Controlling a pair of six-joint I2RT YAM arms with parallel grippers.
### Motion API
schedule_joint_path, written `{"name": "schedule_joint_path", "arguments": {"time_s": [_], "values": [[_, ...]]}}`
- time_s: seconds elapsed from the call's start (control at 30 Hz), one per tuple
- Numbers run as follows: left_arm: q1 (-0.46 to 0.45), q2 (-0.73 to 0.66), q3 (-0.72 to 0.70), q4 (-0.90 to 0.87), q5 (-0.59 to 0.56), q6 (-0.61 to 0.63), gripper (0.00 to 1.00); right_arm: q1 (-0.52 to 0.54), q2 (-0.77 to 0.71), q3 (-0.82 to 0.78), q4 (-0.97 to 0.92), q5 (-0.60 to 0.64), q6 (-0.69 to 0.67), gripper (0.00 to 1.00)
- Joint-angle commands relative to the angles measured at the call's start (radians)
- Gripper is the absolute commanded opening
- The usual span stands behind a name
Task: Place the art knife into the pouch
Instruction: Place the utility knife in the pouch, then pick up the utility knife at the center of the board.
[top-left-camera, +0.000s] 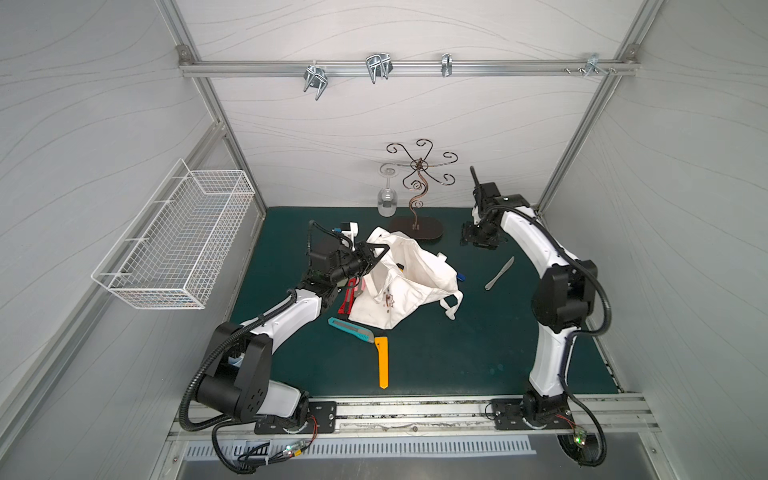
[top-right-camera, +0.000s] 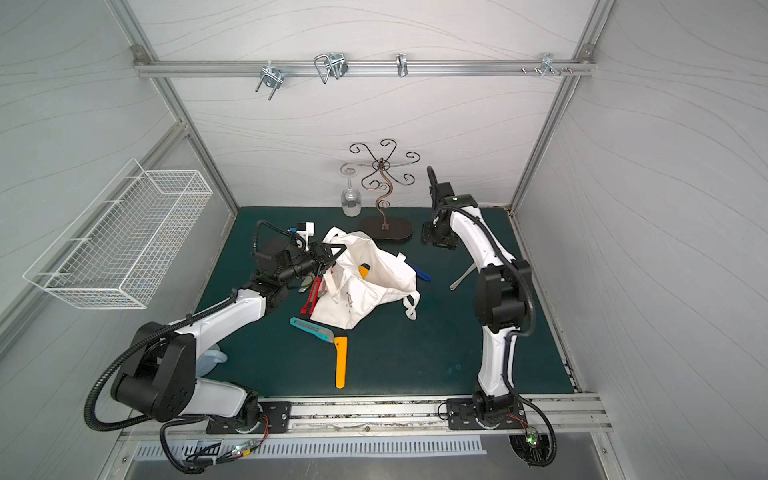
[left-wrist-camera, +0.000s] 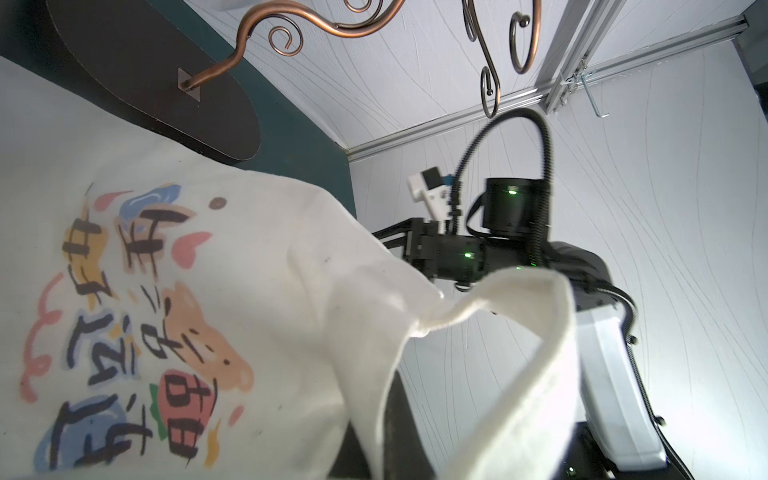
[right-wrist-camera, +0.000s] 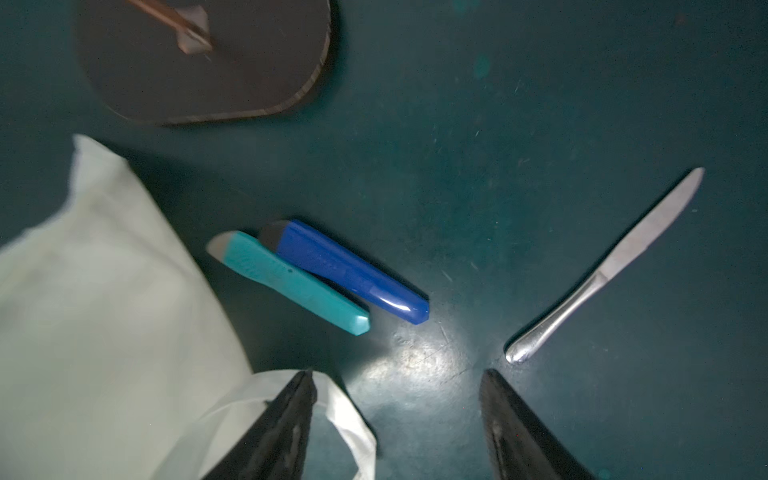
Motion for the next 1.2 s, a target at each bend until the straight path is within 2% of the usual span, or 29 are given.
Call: {"name": "schedule_joint_path", "arguments": {"time_s": [0.0,0.13,0.23,0.5,0.97,1.17], "values": [[0.005,0.008,0.035,0.082,0.015,0.002,0.0,0.005,0.036,0.055,-0.055,-0.031,-0.129,0.69],[0.005,0.013,0.043,0.08,0.018,0.001,0.0,0.02,0.097,0.071,-0.038,-0.049,-0.214,0.72],[0.005,0.013,0.048,0.072,0.021,0.005,0.0,0.043,0.138,0.078,-0.023,-0.017,-0.269,0.75],[0.005,0.013,0.057,0.053,0.026,0.023,0.0,0.075,0.207,0.048,0.069,-0.024,-0.345,0.75],[0.004,0.025,0.057,0.043,0.025,0.039,0.0,0.085,0.303,0.062,0.1,0.002,-0.34,0.74],[0.0,0.03,0.06,0.044,0.021,0.039,0.0,0.073,0.322,0.051,0.093,-0.038,-0.315,0.72]]}}
